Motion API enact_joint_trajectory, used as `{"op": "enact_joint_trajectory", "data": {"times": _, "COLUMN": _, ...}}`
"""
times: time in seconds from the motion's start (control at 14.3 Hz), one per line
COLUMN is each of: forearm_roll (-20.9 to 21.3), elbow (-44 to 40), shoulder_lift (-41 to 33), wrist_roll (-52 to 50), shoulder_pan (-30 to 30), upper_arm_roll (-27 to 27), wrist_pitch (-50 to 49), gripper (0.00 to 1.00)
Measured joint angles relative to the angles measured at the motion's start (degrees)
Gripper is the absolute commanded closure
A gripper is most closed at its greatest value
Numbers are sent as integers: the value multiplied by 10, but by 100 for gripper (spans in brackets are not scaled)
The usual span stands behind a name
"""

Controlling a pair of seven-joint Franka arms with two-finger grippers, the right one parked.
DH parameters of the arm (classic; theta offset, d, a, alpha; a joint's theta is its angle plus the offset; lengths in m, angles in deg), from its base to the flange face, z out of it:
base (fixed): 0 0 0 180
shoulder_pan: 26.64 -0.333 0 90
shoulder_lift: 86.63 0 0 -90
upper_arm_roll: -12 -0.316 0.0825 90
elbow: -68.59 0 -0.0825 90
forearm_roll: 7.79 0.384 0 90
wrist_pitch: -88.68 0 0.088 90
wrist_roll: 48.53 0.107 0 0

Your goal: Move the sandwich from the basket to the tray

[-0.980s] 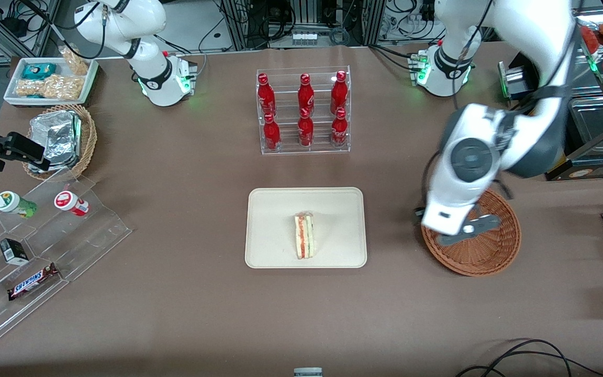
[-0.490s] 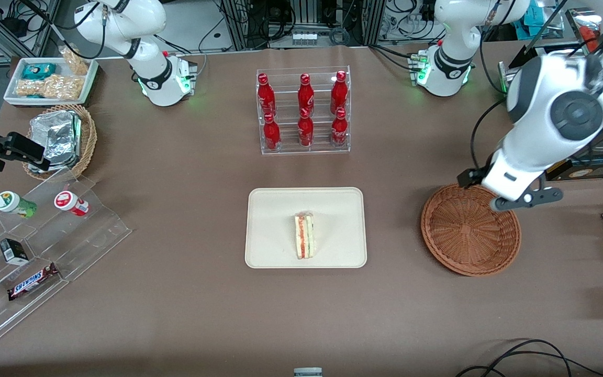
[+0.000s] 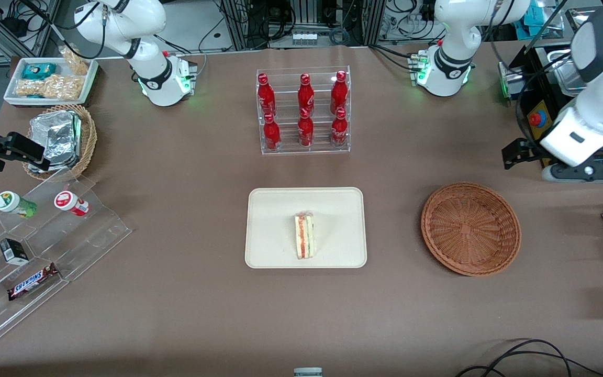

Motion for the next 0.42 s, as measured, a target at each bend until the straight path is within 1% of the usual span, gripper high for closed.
{"op": "enact_joint_trajectory", "data": {"times": 0.21, "forearm_roll": 0, "elbow": -11, "shoulder_lift": 0, "wrist_roll": 0, "shoulder_pan": 10, "upper_arm_roll": -5, "wrist_pitch": 0, "gripper": 0}}
{"op": "enact_joint_trajectory", "data": {"times": 0.42, "forearm_roll": 0, "elbow": -16, "shoulder_lift": 1, "wrist_roll": 0, "shoulder_pan": 3, "upper_arm_roll": -3, "wrist_pitch": 2, "gripper": 0}}
